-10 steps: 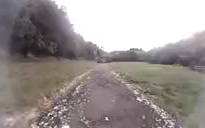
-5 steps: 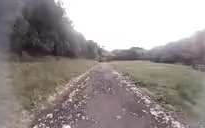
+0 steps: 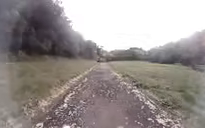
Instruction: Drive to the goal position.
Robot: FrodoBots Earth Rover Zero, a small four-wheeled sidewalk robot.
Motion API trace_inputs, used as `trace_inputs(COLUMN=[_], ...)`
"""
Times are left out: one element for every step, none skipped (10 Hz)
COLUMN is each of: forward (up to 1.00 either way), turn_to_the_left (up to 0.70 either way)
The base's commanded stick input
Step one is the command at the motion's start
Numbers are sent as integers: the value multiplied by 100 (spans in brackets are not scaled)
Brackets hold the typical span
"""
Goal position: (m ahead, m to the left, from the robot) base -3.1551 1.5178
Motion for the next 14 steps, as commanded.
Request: trace_inputs(forward=[0, 0, 0, 0, 0, 0, 0, 0, 0, 0, 0, 0, 0, 0], turn_to_the_left=[-100, -100, -100, -100, -100, -100, -100, -100, -100, -100, -100, -100, -100, -100])
